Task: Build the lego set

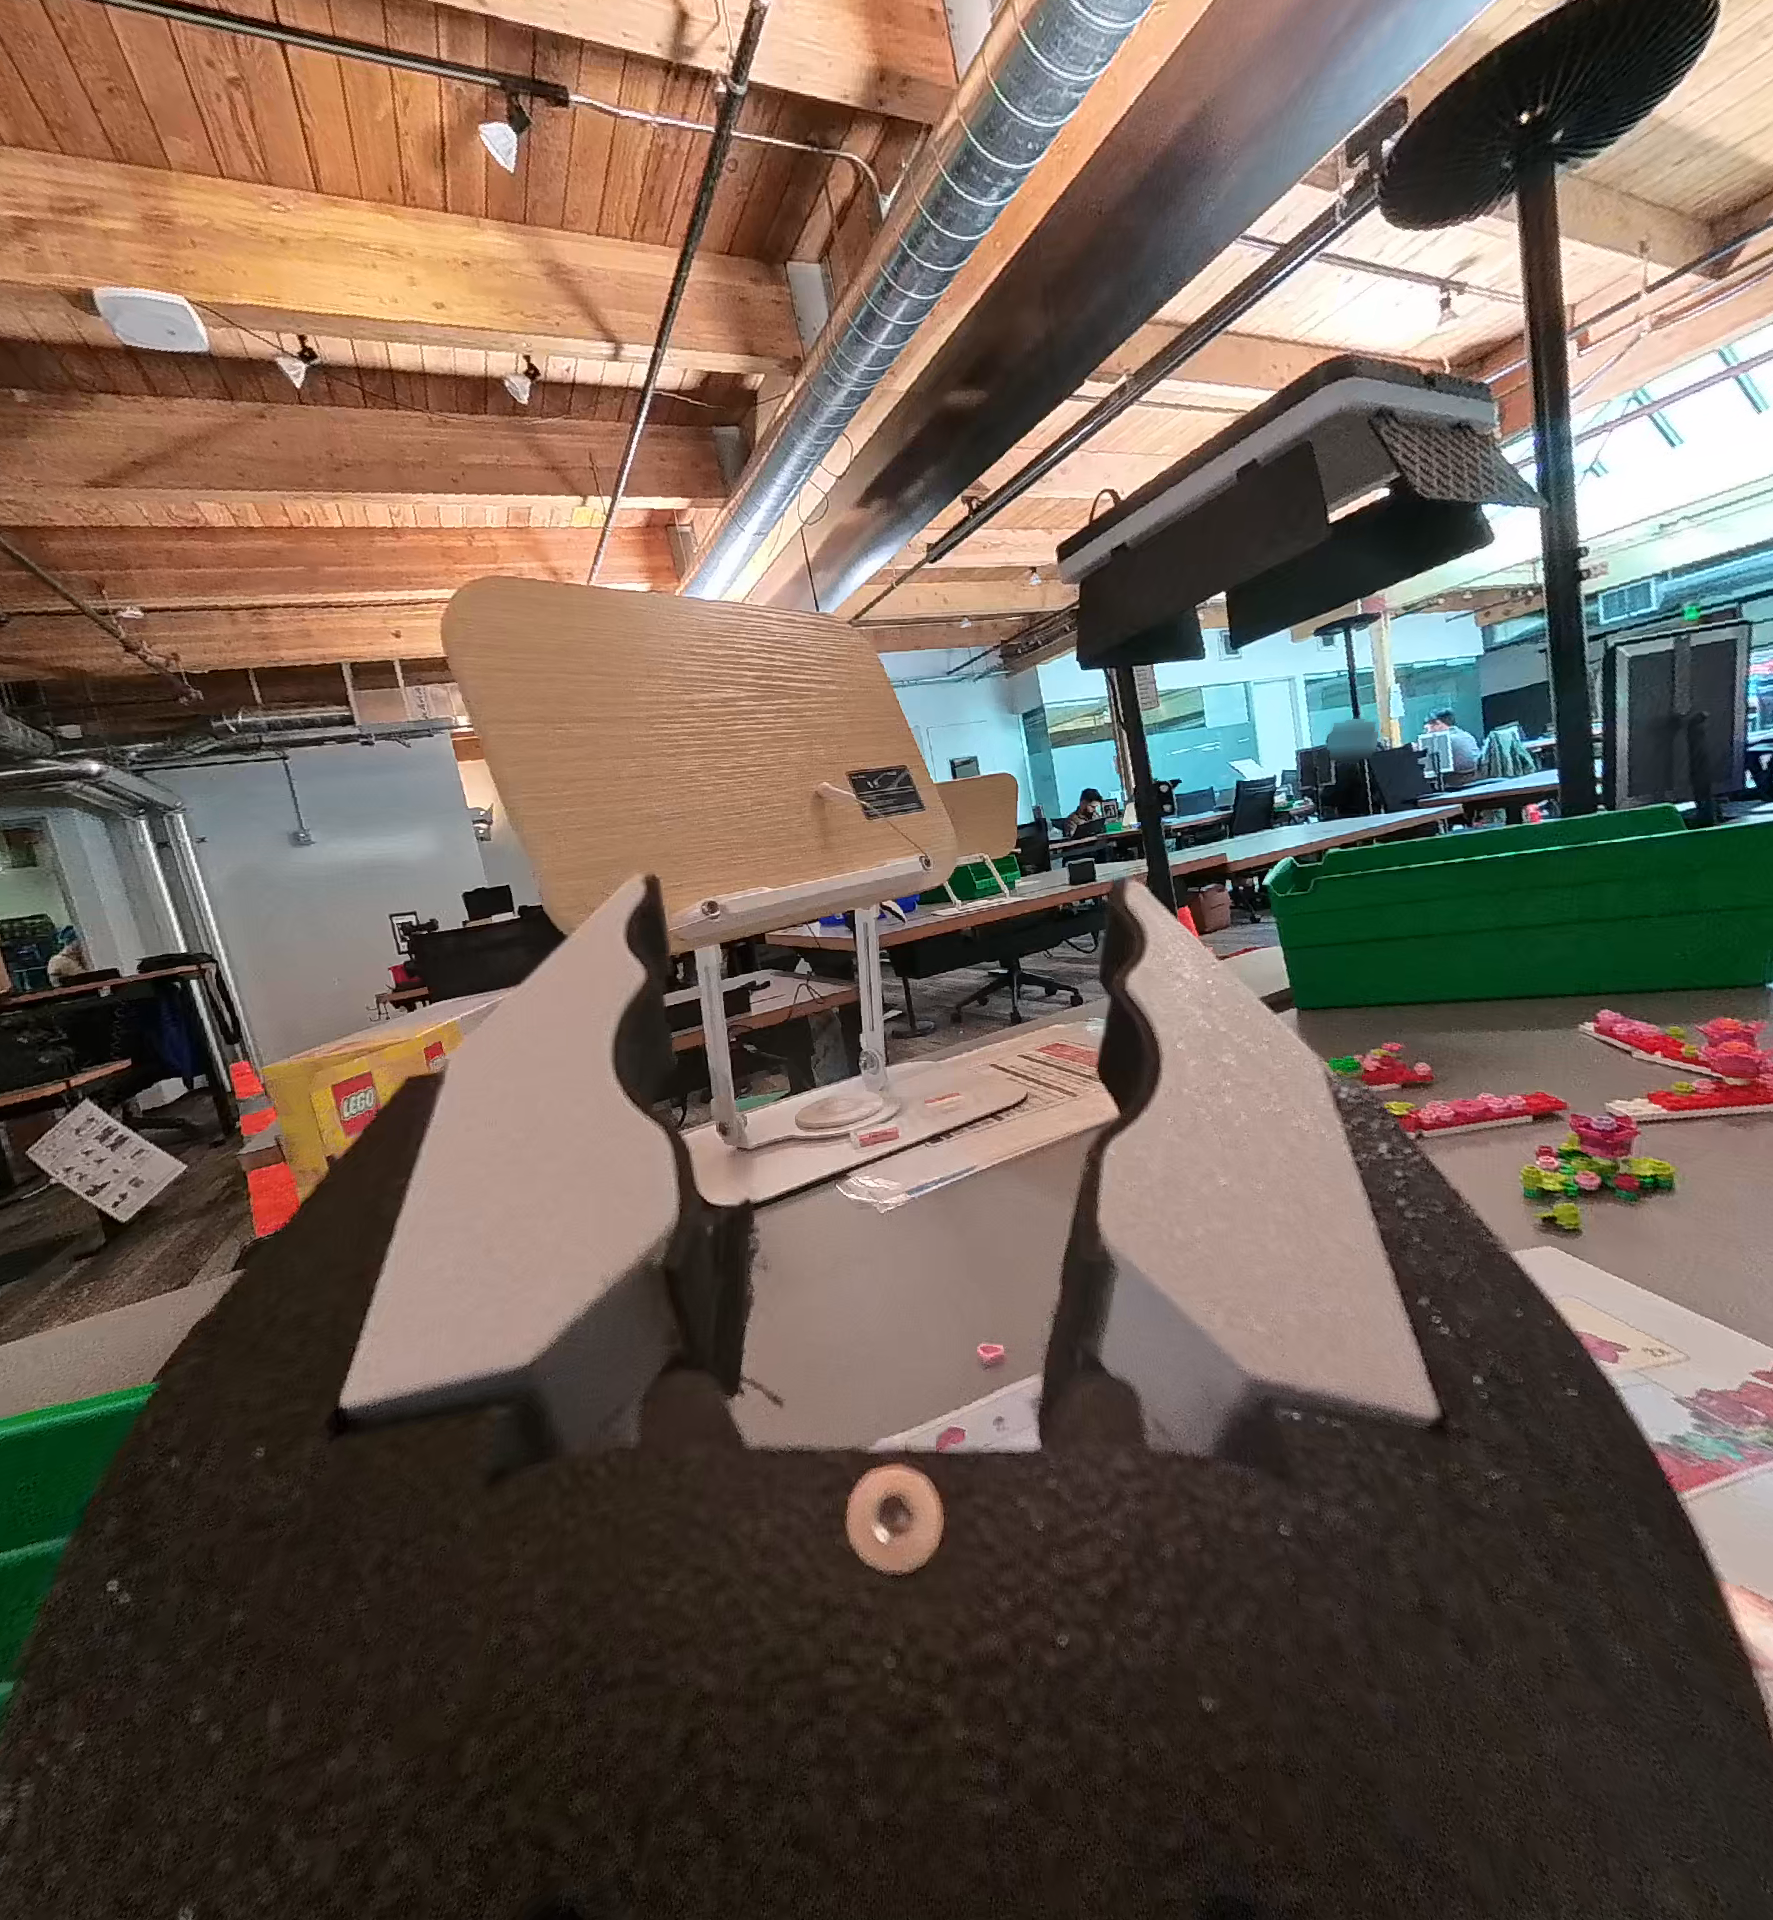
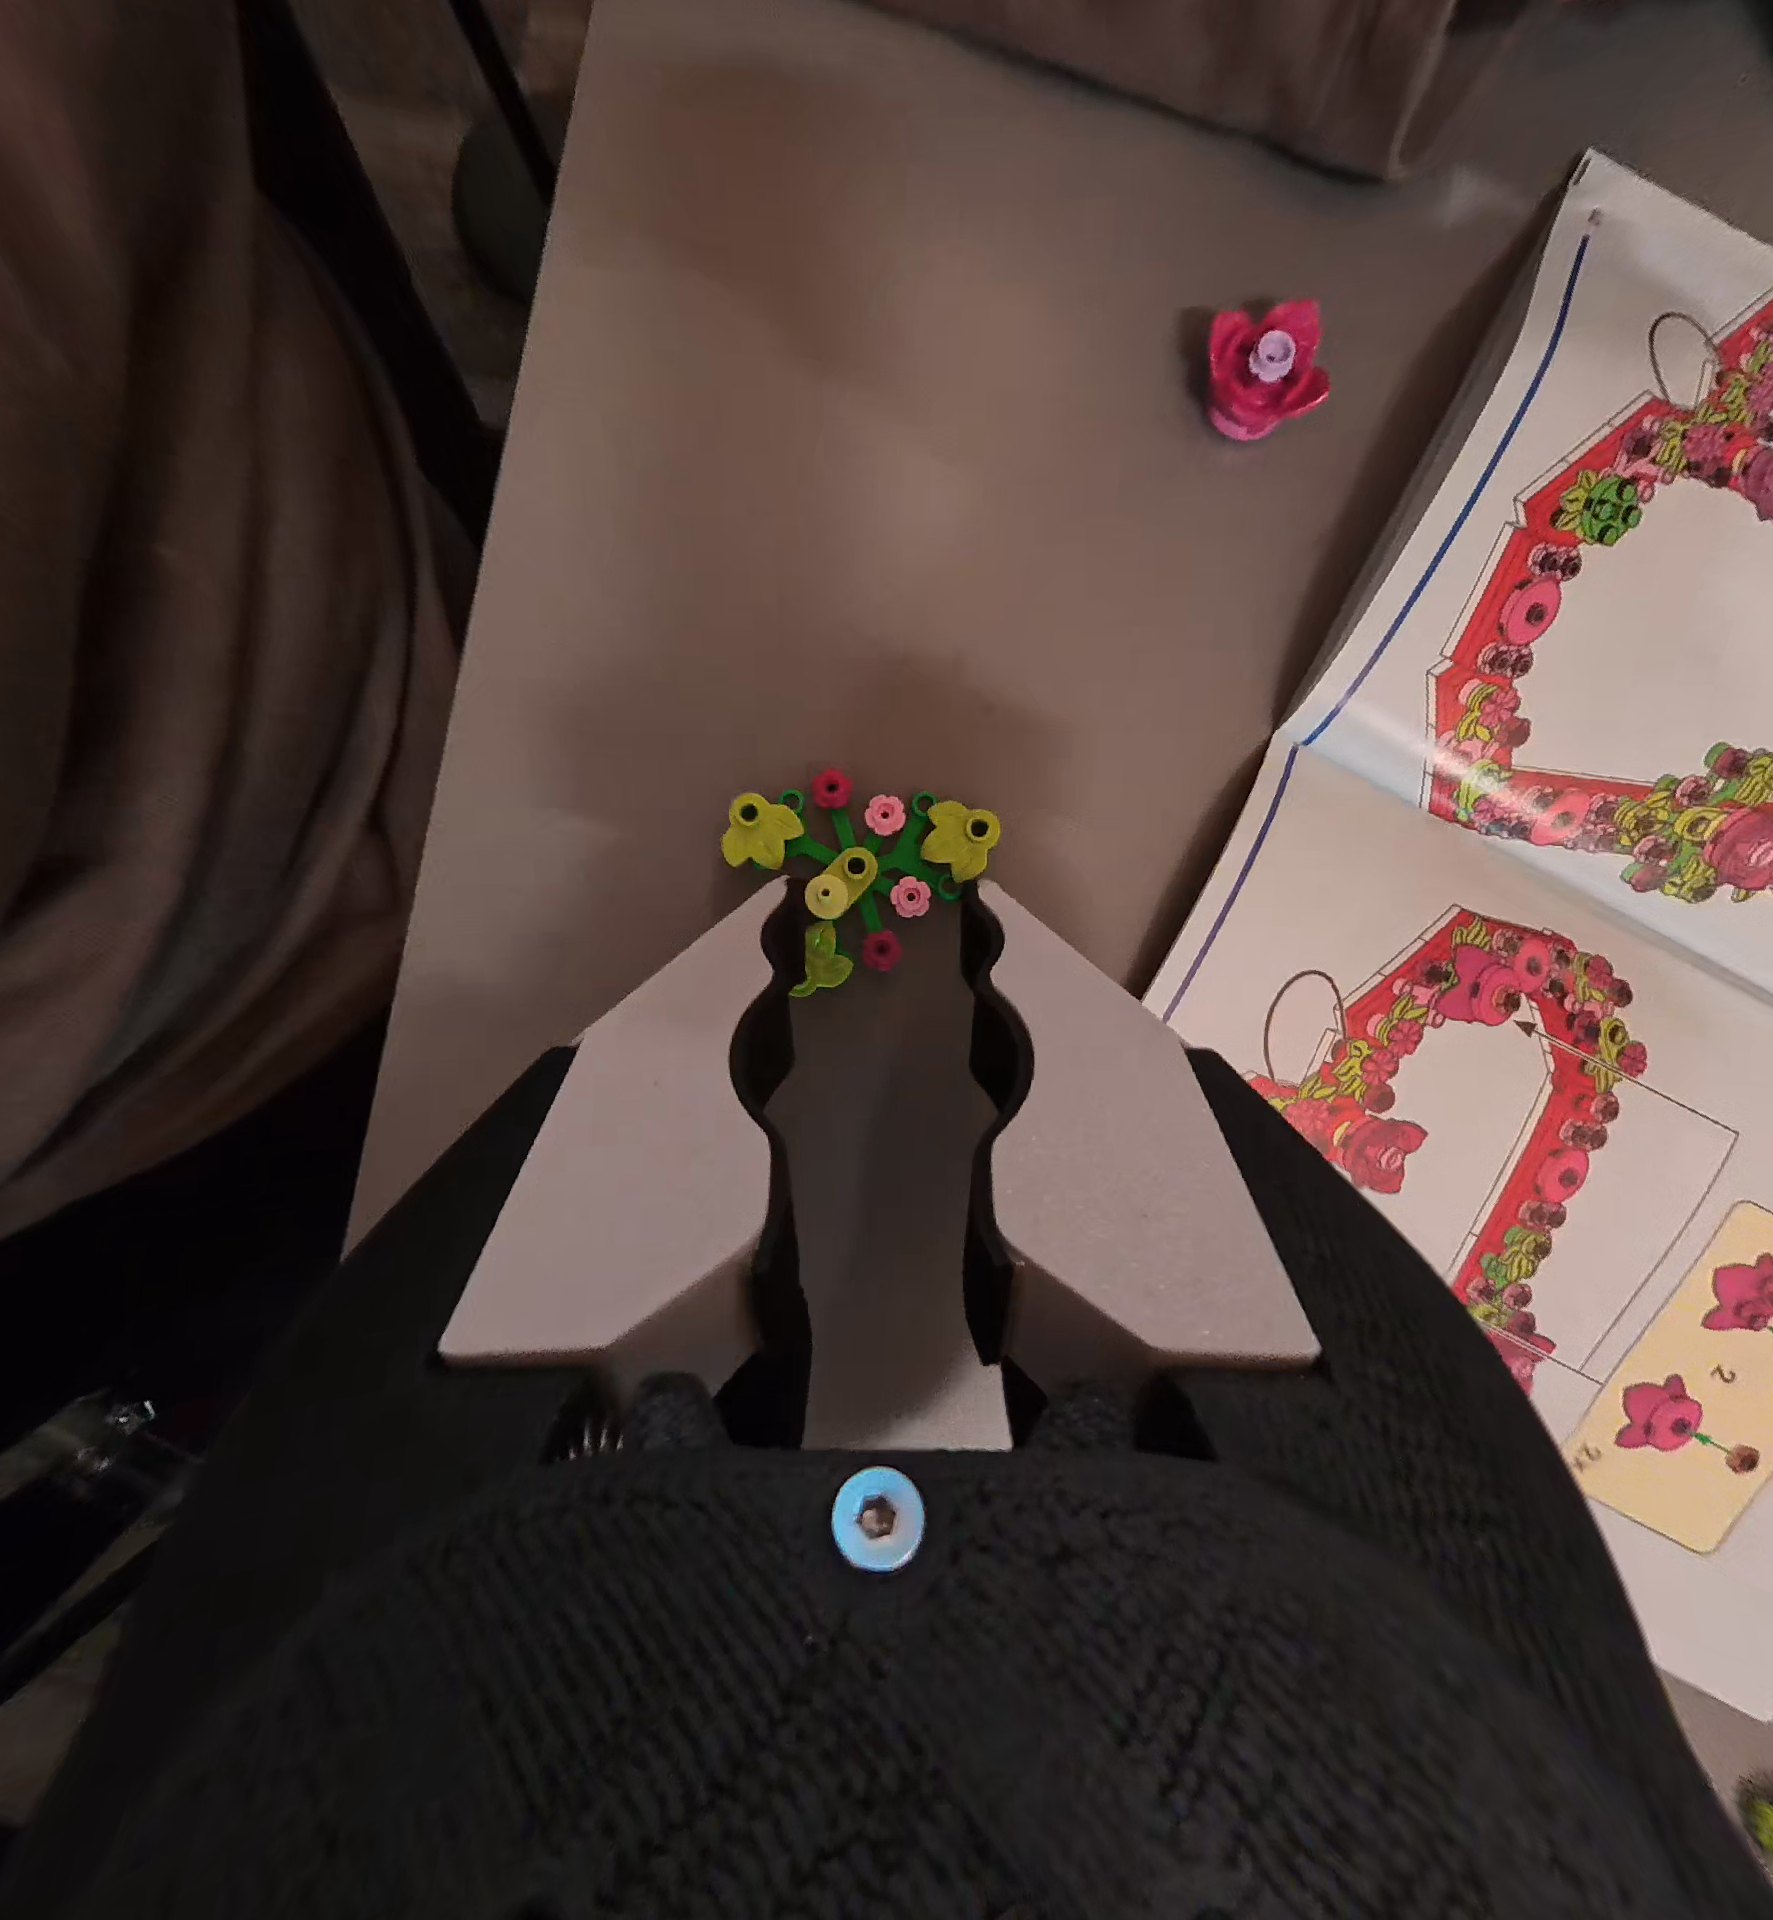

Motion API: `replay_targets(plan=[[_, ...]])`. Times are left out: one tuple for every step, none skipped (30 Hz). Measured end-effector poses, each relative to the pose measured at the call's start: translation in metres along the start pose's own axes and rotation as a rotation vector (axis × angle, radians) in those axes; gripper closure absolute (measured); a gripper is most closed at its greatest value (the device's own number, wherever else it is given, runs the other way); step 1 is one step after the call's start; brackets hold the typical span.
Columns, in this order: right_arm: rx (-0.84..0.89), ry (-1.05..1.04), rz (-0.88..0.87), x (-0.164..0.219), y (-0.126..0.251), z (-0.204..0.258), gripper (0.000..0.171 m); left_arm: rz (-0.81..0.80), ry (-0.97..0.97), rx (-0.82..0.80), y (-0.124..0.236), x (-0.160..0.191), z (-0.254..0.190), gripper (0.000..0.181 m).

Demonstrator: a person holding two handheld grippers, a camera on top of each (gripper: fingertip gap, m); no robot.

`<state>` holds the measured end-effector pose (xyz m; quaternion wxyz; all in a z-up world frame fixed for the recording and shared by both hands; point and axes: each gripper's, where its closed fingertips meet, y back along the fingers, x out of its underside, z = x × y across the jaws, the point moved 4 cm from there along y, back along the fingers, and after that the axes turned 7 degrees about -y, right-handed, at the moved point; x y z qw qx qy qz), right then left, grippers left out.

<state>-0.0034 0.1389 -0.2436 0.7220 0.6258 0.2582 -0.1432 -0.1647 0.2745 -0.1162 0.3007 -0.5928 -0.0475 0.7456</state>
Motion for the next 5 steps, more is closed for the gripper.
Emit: replay_targets(plan=[[0.002,0.0,0.012,-0.0001,0.0013,0.0006,0.137,0.002,-0.004,0.007,-0.0003,0.0004,-0.0017,0.1],[0.008,-0.001,0.019,-0.0003,0.0029,0.0013,0.133,0.004,-0.01,0.013,-0.0006,0.0006,-0.0031,0.1],[0.02,0.001,0.018,-0.0009,0.0044,0.0016,0.132,0.005,-0.017,0.015,-0.0008,0.0005,-0.0041,0.1],[0.039,0.008,0.014,-0.0015,0.0055,0.0011,0.132,0.004,-0.021,0.018,-0.0008,0.0004,-0.0048,0.1],[0.066,0.016,0.018,-0.0011,0.0062,-0.0004,0.132,0.004,-0.022,0.02,-0.0008,0.0003,-0.0052,0.1]])
